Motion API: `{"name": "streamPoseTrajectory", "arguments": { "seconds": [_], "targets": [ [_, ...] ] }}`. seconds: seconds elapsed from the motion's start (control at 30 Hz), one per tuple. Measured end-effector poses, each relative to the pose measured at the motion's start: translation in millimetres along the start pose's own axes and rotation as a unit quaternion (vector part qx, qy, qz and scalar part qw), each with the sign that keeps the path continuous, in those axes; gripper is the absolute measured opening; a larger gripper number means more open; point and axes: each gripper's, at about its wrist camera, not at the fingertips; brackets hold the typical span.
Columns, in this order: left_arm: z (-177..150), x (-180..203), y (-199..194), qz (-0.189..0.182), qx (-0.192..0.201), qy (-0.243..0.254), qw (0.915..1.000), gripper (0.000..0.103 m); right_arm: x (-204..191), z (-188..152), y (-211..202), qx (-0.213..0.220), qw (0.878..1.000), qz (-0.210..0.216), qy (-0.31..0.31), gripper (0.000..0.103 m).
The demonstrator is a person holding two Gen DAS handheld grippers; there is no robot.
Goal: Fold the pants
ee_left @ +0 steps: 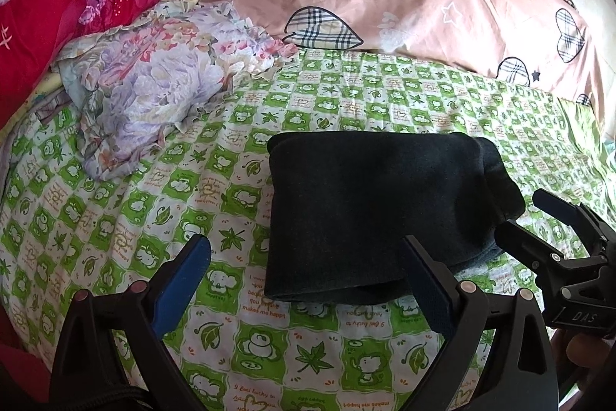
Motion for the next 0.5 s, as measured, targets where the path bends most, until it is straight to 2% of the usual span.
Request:
{"name": "streamPoseTrajectory", "arguments": {
  "seconds": [0.3, 0.5],
  "targets": [
    [0.8, 9.6, 0.9, -0.002, 0.0, 0.015, 0.9999, 0.097, 3.1, -0.1, 0.0, -0.002, 1.0, -0.001, 0.002, 0.103],
    [7.1, 14.9, 0.4, 0.016, 0.007, 0.022, 0.9996, 0.096, 7.1, 1.3, -1.7, 0.002, 1.0, 0.0, 0.007, 0.103]
  ]
}}
Point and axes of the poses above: each gripper's, at about its wrist camera, not at the fingertips, and y roughly the way its jaws point, x to its right, z to its top, and after that the axes turned 2 degrees about x, right-handed
